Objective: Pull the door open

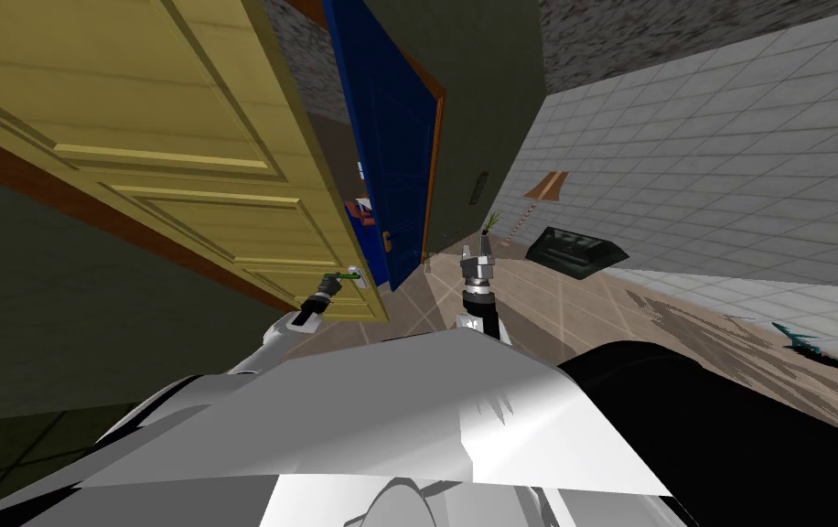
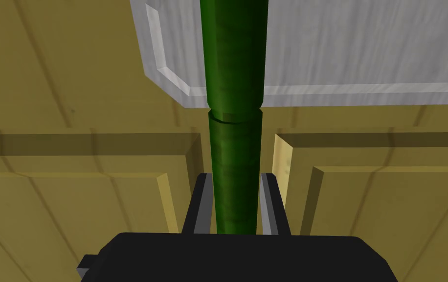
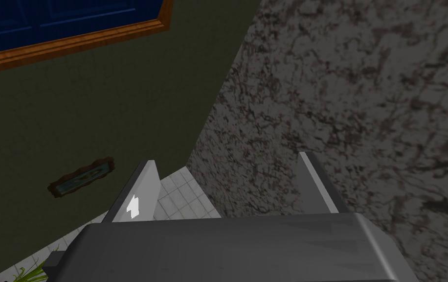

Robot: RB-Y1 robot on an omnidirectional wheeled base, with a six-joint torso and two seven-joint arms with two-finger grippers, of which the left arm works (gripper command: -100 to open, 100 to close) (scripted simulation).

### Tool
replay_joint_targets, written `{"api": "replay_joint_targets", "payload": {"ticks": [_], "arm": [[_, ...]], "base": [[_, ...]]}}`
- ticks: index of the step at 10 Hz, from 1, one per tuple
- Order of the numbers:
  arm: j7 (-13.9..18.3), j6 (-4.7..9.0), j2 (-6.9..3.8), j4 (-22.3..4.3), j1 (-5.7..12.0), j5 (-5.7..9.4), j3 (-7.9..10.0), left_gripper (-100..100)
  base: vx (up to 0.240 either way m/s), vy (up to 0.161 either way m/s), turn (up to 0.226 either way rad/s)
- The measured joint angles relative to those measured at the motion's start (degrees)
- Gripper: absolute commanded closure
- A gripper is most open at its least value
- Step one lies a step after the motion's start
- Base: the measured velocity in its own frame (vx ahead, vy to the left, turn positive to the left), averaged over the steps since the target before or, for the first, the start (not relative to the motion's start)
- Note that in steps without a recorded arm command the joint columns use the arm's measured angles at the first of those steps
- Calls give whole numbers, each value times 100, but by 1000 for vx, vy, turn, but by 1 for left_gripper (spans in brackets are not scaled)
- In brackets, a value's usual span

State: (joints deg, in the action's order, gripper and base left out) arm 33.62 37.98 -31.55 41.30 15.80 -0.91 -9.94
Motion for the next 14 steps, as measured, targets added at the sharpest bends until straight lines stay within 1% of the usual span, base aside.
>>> {"api": "replay_joint_targets", "payload": {"ticks": [1, 2, 3, 4, 5, 6, 7, 9, 10, 11, 12, 14], "arm": [[10, -60, -12, 137, -97, -9, -26, 100], [58, -131, -64, 346, -210, -27, -76, 100], [136, -99, -116, 438, -238, -54, -149, 100], [183, 27, -120, 342, -190, -72, -195, 100], [246, 105, -160, 395, -214, -101, -270, 100], [316, 90, -224, 615, -334, -119, -327, 100], [329, 76, -227, 636, -360, -126, -342, 100], [415, 233, -357, 581, -400, -127, -369, 100], [457, 322, -403, 550, -419, -131, -388, 100], [508, 448, -459, 489, -440, -138, -421, 100], [580, 564, -553, 529, -509, -141, -455, 100], [683, 738, -675, 609, -656, -154, -518, 100]], "base": [[-63, 61, -9], [-136, 114, -54], [-113, 84, -50], [-130, 102, -28], [-130, 112, -38], [-49, 50, -8], [-104, 39, -86], [-124, 47, -84], [-96, 60, -71], [-158, 88, -115], [-142, 110, -136], [-108, 94, -66]]}}
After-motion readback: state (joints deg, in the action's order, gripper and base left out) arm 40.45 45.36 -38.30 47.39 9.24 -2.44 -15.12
